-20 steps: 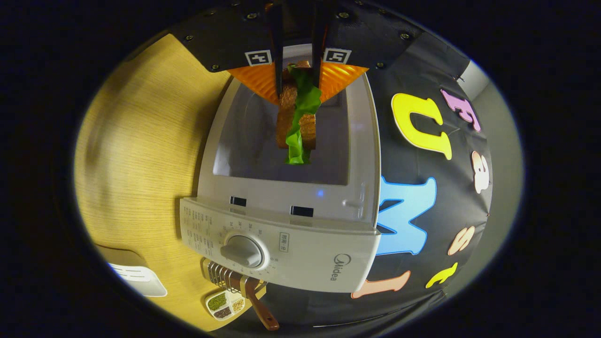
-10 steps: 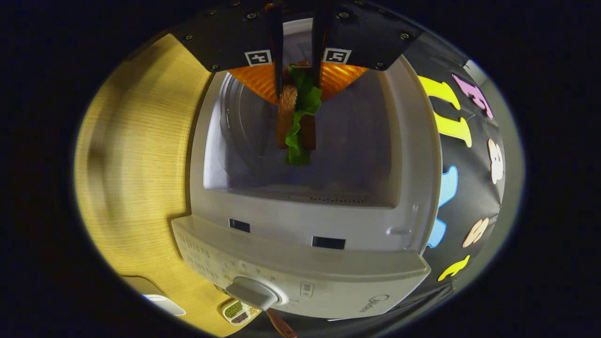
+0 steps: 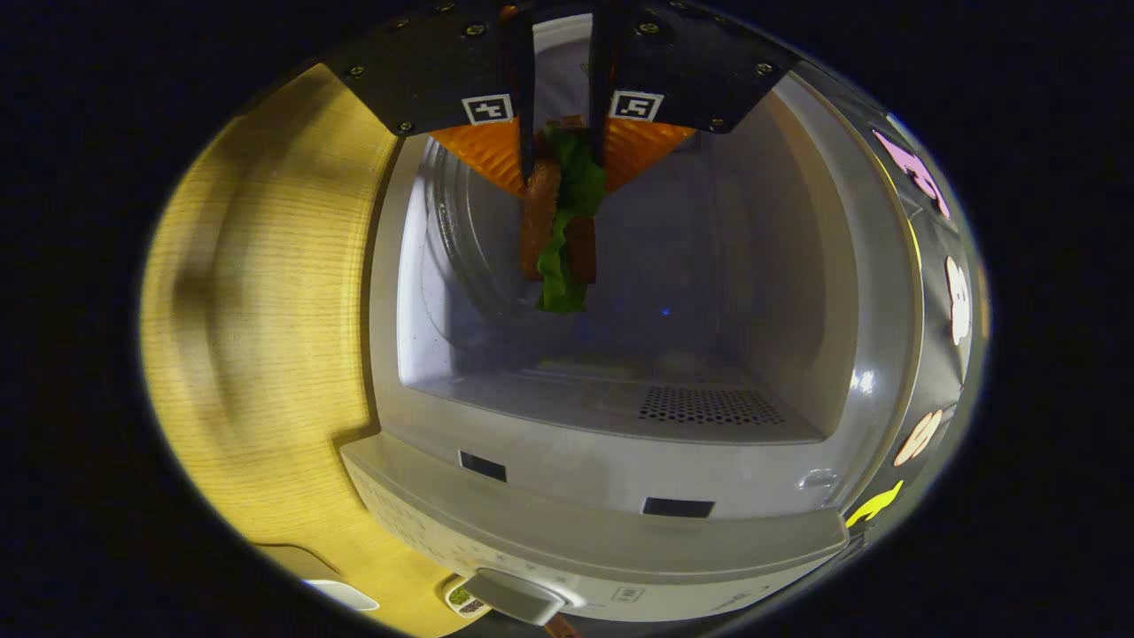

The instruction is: Open the microwave oven with the left hand, put the food in, and close the microwave oven.

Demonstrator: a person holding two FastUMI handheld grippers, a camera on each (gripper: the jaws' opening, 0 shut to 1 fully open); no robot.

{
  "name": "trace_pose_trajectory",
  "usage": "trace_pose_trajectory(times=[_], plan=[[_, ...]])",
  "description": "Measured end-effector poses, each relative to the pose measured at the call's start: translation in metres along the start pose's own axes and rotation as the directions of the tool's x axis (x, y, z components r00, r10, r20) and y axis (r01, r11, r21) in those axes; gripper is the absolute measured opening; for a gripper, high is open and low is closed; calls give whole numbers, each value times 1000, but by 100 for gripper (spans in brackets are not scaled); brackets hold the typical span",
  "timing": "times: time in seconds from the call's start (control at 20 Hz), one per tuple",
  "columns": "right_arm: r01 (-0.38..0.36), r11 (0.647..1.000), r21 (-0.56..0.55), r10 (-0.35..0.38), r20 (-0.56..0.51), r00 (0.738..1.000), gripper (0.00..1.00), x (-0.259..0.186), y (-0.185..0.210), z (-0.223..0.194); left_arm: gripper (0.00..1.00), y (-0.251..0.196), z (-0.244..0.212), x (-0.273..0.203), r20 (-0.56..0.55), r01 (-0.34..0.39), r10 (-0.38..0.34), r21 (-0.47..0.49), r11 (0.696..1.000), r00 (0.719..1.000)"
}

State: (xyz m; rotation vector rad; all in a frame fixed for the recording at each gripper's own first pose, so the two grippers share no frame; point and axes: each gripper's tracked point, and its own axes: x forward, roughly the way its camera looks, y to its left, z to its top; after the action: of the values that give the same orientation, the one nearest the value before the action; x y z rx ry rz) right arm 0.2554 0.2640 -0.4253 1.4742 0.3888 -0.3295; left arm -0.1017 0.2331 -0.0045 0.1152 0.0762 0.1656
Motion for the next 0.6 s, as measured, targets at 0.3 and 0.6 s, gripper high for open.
trace_pose_trajectory(times=[0.3,0.6], plan=[[107,993,-53,-111,-68,992,47,-1,-16,-5,94,-2,0,2,11,16,-16,-8,1000,1000],[99,982,-164,-122,-142,982,91,-24,-12,-7,96,-10,1,12,22,38,-37,-53,998,999]])
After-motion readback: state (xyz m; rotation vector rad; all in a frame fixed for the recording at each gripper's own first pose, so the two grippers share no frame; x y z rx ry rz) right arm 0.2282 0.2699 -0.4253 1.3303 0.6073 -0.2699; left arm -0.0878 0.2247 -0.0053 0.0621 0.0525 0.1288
